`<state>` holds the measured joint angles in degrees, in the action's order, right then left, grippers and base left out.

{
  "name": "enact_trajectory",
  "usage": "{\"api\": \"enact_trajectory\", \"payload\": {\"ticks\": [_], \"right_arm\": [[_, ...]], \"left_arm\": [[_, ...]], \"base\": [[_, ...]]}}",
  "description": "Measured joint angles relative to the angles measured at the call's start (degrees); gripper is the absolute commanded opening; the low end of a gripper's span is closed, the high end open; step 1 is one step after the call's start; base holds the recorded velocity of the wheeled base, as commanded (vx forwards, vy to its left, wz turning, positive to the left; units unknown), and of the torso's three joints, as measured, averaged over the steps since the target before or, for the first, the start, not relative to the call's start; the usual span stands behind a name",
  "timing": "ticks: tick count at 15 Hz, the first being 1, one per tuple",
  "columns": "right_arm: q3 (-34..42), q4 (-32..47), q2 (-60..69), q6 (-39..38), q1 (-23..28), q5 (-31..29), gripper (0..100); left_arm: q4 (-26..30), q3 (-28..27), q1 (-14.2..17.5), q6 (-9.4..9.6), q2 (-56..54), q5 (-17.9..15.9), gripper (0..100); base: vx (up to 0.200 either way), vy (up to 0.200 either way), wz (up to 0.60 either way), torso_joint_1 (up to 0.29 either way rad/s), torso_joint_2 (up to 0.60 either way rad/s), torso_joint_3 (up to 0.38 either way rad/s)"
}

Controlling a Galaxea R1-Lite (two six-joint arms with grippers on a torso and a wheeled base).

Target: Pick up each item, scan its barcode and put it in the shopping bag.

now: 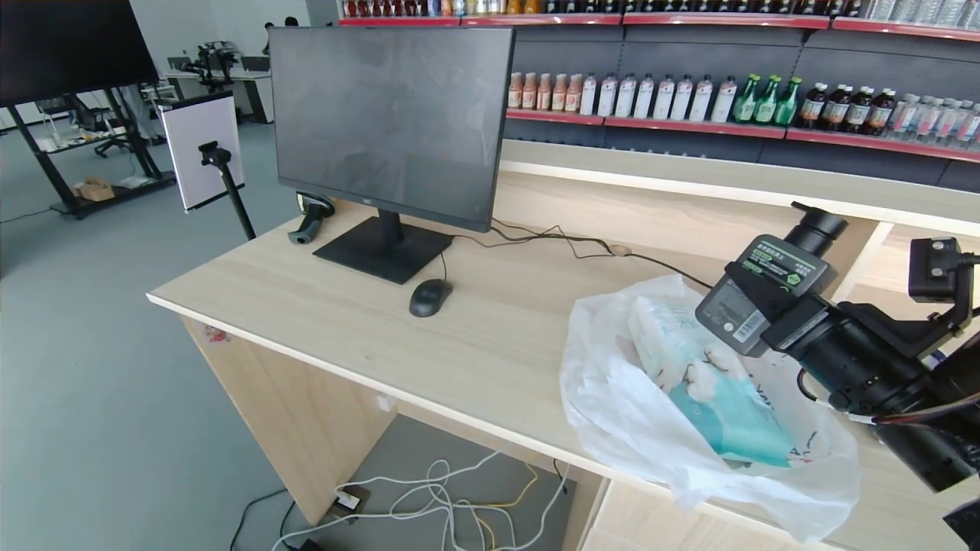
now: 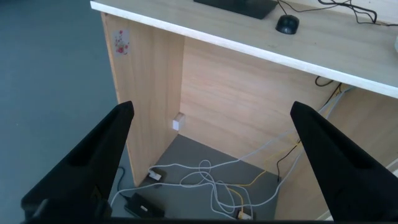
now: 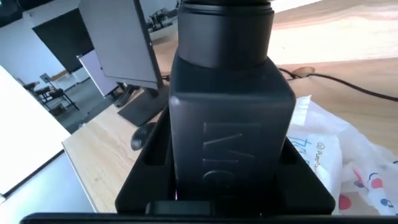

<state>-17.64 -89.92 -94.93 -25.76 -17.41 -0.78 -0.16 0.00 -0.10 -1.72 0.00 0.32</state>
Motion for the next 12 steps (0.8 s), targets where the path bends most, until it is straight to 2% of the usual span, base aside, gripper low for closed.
{"api": "enact_trajectory", "payload": {"ticks": [2,5,12], "right_arm": [[-0.40,0.00,-1.12,-6.91,-1.16,-2.80,0],[-0.13,0.00,-2.86,-12.50,-3.15,-5.23,0],[-1.62,-0.02,-7.52,-14.28,-3.84,-5.32,0]], "left_arm": [[0.00,0.00,0.00,0.00,0.02,0.00,100],[0.00,0.00,0.02,-0.02,0.00,0.00,100],[0.00,0.00,0.00,-0.11,0.00,0.00,100]], "base": [[0.000,0.000,0.00,0.000,0.00,0.000],[0.000,0.000,0.00,0.000,0.00,0.000],[0.000,0.000,0.00,0.000,0.00,0.000]]}}
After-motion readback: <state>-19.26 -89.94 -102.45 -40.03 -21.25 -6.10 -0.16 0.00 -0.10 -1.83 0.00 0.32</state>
